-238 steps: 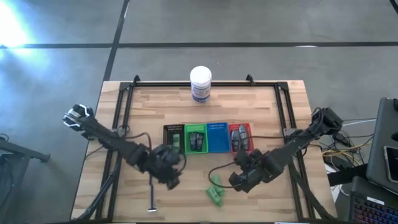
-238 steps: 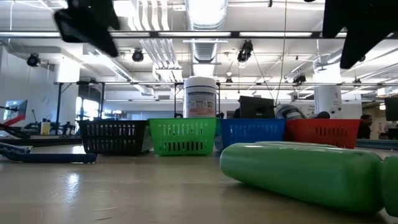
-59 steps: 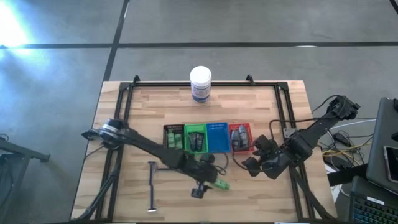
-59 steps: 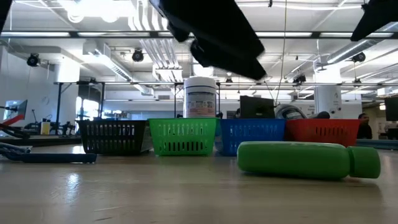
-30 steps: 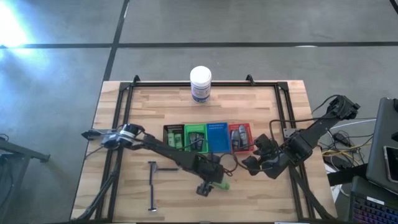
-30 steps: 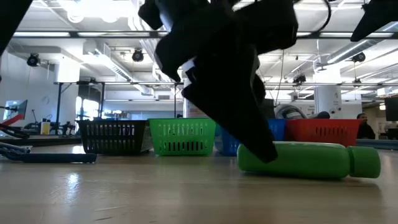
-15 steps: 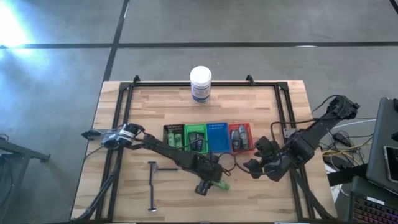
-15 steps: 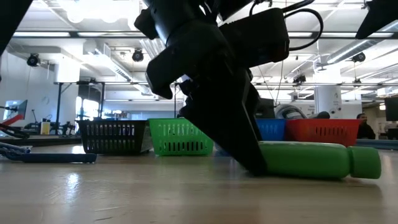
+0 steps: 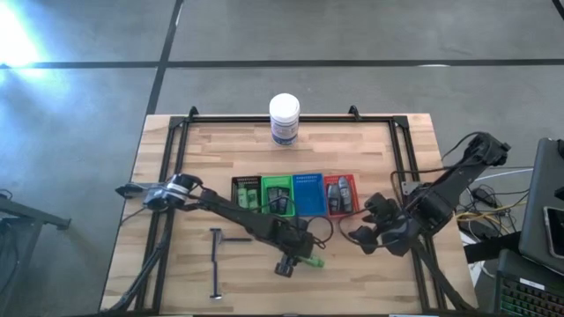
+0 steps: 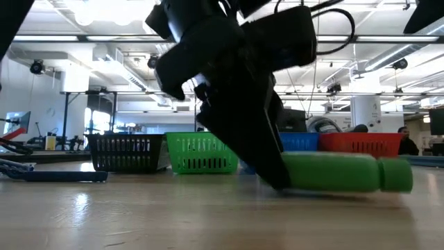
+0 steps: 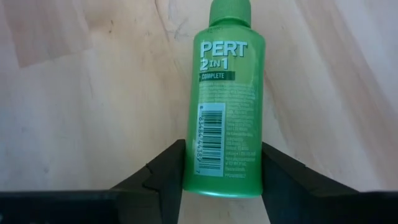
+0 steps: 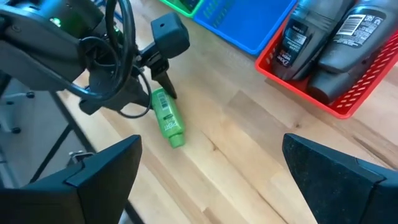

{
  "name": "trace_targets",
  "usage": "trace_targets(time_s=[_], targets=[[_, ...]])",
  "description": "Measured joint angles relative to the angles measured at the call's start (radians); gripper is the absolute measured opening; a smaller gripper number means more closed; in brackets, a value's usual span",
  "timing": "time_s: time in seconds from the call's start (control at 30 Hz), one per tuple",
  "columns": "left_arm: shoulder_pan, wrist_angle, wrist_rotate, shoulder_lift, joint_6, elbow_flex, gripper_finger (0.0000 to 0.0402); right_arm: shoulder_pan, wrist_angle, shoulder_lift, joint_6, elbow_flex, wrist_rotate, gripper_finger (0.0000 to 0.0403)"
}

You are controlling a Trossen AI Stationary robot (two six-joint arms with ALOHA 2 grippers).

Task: Pick & Place Travel size toiletries
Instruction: Put the green shampoo in the black bin

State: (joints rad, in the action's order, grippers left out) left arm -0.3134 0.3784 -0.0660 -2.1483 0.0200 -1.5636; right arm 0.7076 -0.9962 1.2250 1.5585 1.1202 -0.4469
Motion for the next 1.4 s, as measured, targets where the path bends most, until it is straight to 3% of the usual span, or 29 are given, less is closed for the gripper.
trace_targets(time_s=[0.27, 0.5, 0.73, 1.0, 1.1, 1.27, 1.4], targets=[[-0.016, 0.063, 0.078, 0.036, 0.082, 0.000, 0.0171, 0.023, -0.002, -0.068, 0.009, 0.000, -0.083, 0.0386], [-0.076, 0.120, 0.203, 0.100, 0.280, 0.046, 0.0170, 0.023, 0.002, -0.091, 0.020, -0.001, -0.174, 0.0386], [-0.141, 0.121, 0.323, 0.261, 0.705, 0.188, 0.0170, 0.023, 0.005, -0.085, 0.045, -0.003, -0.177, 0.0386], [-0.191, 0.128, 0.622, 0.593, 1.446, 0.477, 0.0170, 0.023, 0.007, -0.085, 0.073, -0.003, -0.175, 0.0386], [-0.190, 0.128, 0.690, 0.717, 1.668, 0.604, 0.0170, 0.023, 0.006, -0.084, 0.112, -0.004, -0.182, 0.0386], [-0.160, 0.132, 0.690, 0.844, 1.762, 0.766, 0.0170, 0.019, 0.006, -0.084, 0.124, -0.008, -0.186, 0.0386], [-0.105, 0.128, 0.666, 0.867, 1.774, 0.814, 0.0170, 0.019, 0.005, -0.084, 0.141, -0.012, -0.185, 0.0386]])
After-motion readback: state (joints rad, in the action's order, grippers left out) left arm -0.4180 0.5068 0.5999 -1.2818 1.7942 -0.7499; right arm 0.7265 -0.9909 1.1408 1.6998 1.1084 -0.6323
